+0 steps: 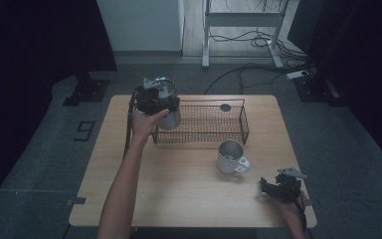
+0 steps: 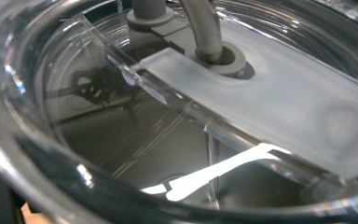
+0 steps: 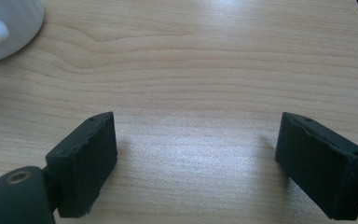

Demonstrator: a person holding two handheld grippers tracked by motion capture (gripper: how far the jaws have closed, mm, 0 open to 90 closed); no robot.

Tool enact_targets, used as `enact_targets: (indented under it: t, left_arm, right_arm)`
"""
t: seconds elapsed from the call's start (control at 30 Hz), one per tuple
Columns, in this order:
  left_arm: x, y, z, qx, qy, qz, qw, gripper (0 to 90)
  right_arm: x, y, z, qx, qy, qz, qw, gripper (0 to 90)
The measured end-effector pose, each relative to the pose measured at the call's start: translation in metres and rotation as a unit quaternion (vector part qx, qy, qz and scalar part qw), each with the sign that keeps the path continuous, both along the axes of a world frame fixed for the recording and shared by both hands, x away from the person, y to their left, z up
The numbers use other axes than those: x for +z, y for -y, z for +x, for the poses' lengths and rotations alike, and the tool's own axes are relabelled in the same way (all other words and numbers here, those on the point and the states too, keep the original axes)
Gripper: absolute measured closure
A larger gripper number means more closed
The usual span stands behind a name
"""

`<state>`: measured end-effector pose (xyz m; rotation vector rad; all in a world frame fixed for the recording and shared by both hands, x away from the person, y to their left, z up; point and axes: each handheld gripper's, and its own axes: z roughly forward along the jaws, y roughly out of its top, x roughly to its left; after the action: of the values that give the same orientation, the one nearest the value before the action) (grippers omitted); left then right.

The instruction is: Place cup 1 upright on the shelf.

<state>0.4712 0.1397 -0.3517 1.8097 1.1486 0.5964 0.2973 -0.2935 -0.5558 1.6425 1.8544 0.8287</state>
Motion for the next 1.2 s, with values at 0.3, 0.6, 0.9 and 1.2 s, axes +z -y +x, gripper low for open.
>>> enact_targets:
  t: [0.3, 0.6, 0.9, 1.2]
  left_arm:
    - [-0.007, 0.006, 0.012, -0.003, -0.003, 0.001, 1.0, 3.9]
    - [-0.017, 0.015, 0.022, -0.005, -0.007, 0.005, 1.0, 3.9]
    - [-0.027, 0.023, 0.029, -0.006, -0.014, 0.01, 0.9998, 3.9]
    - [-0.036, 0.026, 0.033, -0.007, -0.013, 0.014, 0.9998, 3.9]
  right_arm:
    - [0.0, 0.0, 0.0, 0.0, 0.0, 0.0, 1.0, 12.1]
    - [0.0, 0.0, 0.0, 0.0, 0.0, 0.0, 1.0, 12.1]
    - [0.0, 0.0, 0.0, 0.001, 0.0, 0.0, 1.0, 12.2]
    - [0.0, 0.0, 0.001, 0.002, 0.0, 0.001, 1.0, 12.2]
